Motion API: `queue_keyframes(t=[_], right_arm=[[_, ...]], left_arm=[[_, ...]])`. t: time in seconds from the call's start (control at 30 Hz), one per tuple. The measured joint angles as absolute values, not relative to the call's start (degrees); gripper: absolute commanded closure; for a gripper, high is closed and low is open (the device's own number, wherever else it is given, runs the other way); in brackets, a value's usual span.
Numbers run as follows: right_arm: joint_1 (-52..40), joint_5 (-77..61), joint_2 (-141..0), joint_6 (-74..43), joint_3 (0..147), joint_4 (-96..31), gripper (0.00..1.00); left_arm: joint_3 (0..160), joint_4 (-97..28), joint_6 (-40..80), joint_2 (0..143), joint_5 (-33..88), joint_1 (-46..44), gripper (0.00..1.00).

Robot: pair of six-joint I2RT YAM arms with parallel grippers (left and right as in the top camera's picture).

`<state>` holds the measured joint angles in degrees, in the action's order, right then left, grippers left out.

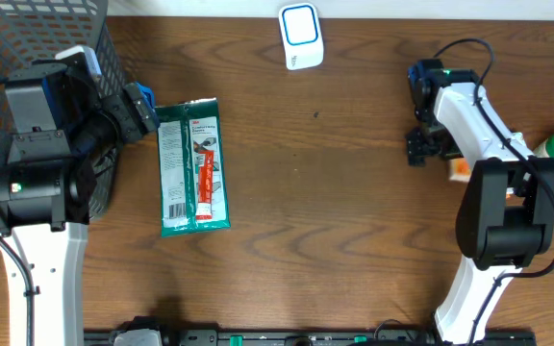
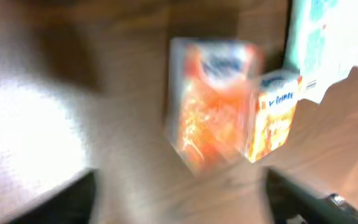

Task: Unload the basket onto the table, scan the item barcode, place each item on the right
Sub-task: 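Carry the Kleenex pack right and release it beside the other pack, then move the right gripper left to the red tube on the glove package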

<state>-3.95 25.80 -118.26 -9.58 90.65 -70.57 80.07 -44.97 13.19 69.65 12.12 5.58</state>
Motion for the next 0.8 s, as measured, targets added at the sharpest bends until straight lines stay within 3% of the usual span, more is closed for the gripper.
queue_keyframes(t=[0.1, 0.17, 0.2, 0.47, 0.6, 0.8], right_arm=[[-4.2, 25.5, -118.3, -9.6, 90.7, -72.7, 0.95], [-4.2, 25.4, -118.3, -10.1, 90.7, -72.7, 0.08], [-4.2, 25.4, -118.3, -9.8, 90.7, -72.7, 0.01], [-4.2, 6.7, -118.3, -9.6, 90.7, -66.0, 0.02], [-4.3, -11.1, -118.3, -9.9, 90.7, -61.7, 0.39], [-8.5, -27.5, -118.3, -11.0, 90.6, -55.0, 0.32]], left_arm=[[80.1, -45.0, 13.2, 69.6, 12.1, 5.6, 0.13], [80.1, -45.0, 13.2, 69.7, 12.1, 5.6, 0.13], [80.1, -45.0, 13.2, 69.7, 12.1, 5.6, 0.13], [80.1, -45.0, 13.2, 69.6, 12.1, 5.6, 0.13], [80.1, -45.0, 13.2, 69.6, 12.1, 5.6, 0.13], [80.1, -45.0, 13.2, 69.6, 12.1, 5.6, 0.13]])
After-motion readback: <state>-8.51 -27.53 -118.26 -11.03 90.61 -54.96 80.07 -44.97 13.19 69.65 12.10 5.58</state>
